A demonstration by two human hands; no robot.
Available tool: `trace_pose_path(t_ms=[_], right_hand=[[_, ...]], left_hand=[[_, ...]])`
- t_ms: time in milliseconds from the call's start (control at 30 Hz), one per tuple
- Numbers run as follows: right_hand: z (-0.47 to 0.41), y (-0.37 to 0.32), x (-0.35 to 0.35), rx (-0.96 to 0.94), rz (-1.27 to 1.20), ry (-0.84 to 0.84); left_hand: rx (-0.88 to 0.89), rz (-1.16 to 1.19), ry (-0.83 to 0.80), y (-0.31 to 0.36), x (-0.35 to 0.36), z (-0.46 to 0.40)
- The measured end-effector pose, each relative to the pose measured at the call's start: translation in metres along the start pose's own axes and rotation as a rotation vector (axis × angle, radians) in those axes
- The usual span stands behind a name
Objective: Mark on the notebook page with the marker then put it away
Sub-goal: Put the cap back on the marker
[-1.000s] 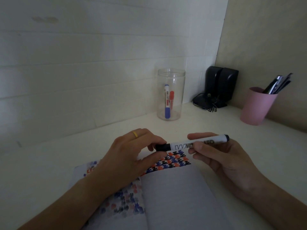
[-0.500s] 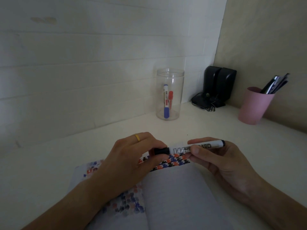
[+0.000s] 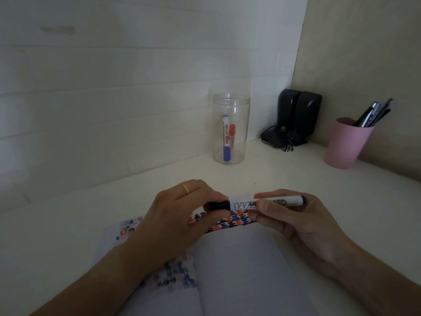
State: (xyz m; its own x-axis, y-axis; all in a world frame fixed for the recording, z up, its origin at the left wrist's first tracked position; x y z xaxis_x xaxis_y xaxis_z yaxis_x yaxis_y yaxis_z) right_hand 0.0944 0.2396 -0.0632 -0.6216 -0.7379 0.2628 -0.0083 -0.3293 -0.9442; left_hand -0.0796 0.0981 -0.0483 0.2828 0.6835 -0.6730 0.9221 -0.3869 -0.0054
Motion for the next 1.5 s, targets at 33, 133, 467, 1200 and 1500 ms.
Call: trace_pose_path(t_ms=[33, 133, 467, 1200, 1500], right_hand=[[0.0, 0.0, 0.002, 0.001, 0.046, -0.012], [0.002, -0.005, 0.006, -0.018, 0.235, -0.036], [0.002, -0.003, 0.017, -0.019, 0.303, -0.11], [-0.066, -0.129, 0.055, -0.812, 0.559, 0.604], [-0.13, -0.168, 0.064, -0.978, 0.852, 0.804]], left_hand=[[-0.018, 0.005, 0.018, -0.003, -0.002, -0.001], [-0.056, 0.004, 0.034, -0.011, -0.003, -0.002], [-0.101, 0.018, -0.106, -0.011, 0.009, 0.0], [-0.309, -0.302, -0.097, -0.038, -0.006, 0.017], [-0.338, -0.343, -0.096, -0.042, -0.005, 0.019]])
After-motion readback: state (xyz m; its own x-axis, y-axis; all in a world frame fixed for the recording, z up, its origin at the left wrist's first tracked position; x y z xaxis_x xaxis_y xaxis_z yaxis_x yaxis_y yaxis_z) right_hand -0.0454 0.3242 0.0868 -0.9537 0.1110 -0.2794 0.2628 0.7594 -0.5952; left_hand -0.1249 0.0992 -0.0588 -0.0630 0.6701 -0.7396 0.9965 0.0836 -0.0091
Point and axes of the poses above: each hand's wrist, its own z-axis away from the middle knuckle, its own x-axis out of the palm, y = z × x, the point moved 2 cm from there along -z, towards the middle knuckle, and after that the axes turned 15 degrees about x, right-handed, at the moved point
